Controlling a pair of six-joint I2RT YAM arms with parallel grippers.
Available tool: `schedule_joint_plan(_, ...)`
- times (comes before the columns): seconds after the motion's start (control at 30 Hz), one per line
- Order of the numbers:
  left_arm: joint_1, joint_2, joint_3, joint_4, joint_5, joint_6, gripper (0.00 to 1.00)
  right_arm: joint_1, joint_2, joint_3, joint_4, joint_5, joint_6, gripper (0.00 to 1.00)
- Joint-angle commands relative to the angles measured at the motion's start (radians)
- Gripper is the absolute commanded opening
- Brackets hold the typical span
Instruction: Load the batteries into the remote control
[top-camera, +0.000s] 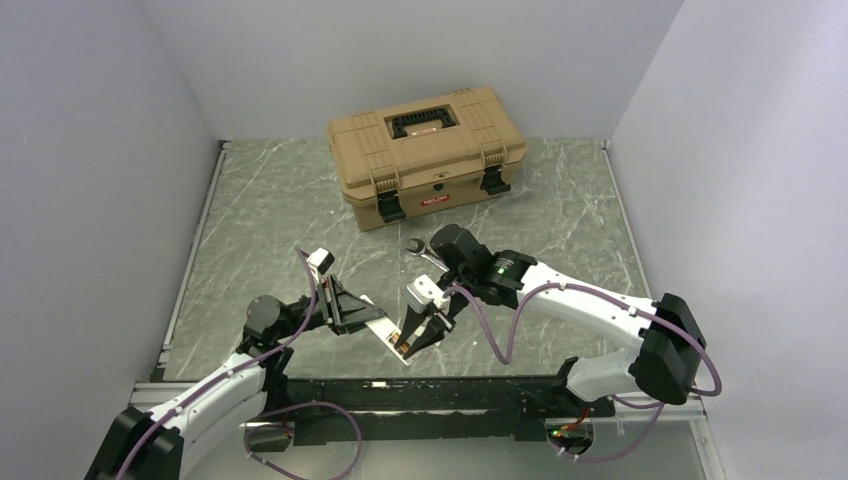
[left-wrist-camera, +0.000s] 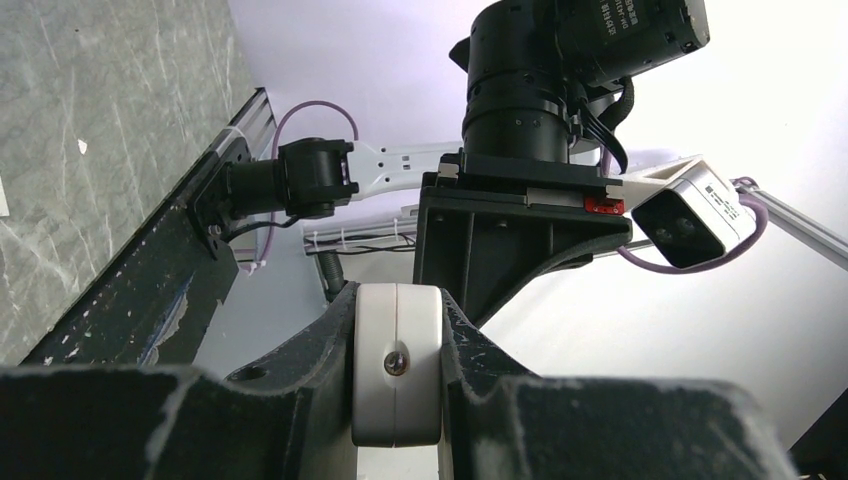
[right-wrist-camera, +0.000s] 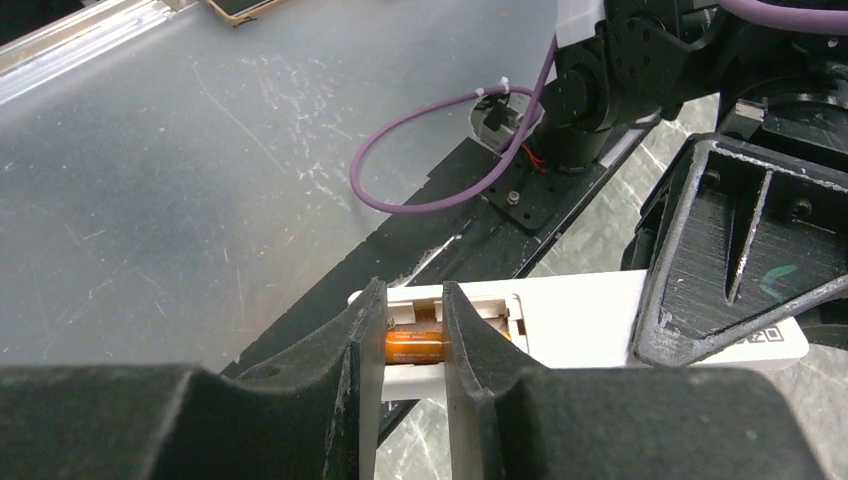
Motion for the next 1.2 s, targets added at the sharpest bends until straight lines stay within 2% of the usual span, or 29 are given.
schedule_joint_plan(0.0,-0.036,-0.042,0.074,0.335,0.145,-0.173,0.0,-0.059,0.077,-0.012,-0.016,0.438,-0.075,0.27)
schedule_joint_plan(0.23,-0.036,-0.053,0.082,0.302,0.15,-0.158,0.0,-0.058,0.077,0.005,-0.056,0.482,-0.073,0.27)
schedule_joint_plan(0.57,-0.036,-0.058,0.072,0.26,0.154,-0.122,0.0,-0.06,0.03,-0.008,-0.025,0.42,-0.058,0.28)
schedule_joint_plan(0.83,-0.035,-0.089,0.081,0.015,0.16,0.065,0.0,-0.059,-0.094,-0.06,0.102,0.274,0.03,0.31)
schedule_joint_plan(1.0,-0.035,-0.089,0.081,-0.038,0.158,0.123,0.0,-0.059,-0.163,-0.118,0.213,0.192,0.12,0.32)
schedule_joint_plan(1.17,-0.035,-0.087,0.073,-0.069,0.151,0.176,0.0,-0.06,-0.245,-0.191,0.362,0.177,0.263,0.33)
